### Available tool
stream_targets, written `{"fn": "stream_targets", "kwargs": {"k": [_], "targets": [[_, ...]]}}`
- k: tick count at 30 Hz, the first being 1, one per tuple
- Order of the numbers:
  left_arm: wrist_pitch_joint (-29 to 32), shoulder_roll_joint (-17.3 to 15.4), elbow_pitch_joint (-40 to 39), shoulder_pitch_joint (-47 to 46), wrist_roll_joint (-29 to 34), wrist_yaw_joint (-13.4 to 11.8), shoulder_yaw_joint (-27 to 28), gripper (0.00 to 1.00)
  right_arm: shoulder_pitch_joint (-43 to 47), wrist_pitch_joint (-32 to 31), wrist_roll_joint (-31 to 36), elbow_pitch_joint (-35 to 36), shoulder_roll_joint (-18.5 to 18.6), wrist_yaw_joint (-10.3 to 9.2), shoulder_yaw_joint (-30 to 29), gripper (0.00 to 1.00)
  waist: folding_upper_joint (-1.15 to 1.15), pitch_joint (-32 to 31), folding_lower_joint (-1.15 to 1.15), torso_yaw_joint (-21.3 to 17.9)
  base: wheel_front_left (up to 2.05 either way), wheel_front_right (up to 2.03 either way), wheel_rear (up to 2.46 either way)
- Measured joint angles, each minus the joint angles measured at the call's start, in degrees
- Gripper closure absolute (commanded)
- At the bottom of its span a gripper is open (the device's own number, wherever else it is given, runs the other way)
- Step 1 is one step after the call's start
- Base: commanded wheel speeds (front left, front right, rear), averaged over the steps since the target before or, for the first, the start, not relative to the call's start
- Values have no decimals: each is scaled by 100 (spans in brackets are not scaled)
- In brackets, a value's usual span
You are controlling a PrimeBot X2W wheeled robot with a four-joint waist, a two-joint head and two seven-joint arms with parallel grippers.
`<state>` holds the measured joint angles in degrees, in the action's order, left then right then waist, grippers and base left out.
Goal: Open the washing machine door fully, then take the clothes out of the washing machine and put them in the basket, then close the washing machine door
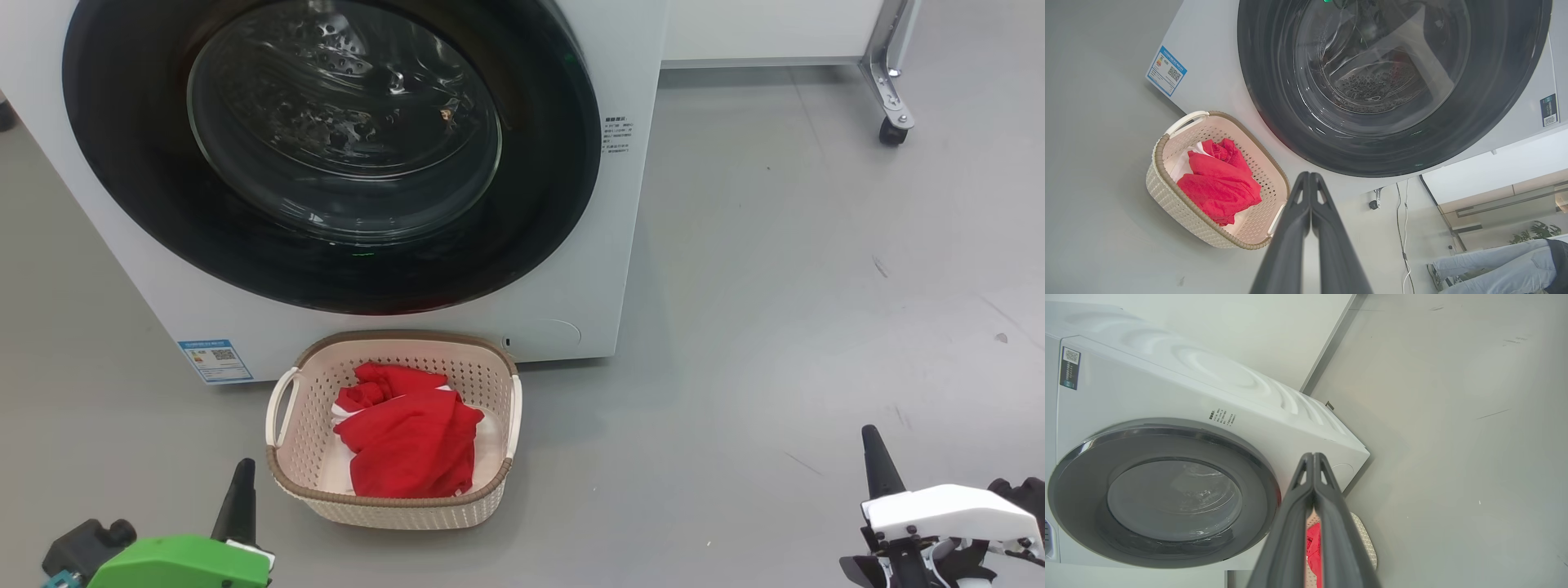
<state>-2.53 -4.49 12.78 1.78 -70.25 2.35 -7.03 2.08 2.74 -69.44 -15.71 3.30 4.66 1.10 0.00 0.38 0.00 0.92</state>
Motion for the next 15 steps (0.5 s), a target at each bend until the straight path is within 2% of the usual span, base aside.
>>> {"fn": "stream_targets", "kwargs": {"k": [15], "targets": [[205,-11,96,-179,-1083,175,303,100,-201,-256,-1090,0,35,81,-215,100,0,-9,0,-41,0,0,0]]}}
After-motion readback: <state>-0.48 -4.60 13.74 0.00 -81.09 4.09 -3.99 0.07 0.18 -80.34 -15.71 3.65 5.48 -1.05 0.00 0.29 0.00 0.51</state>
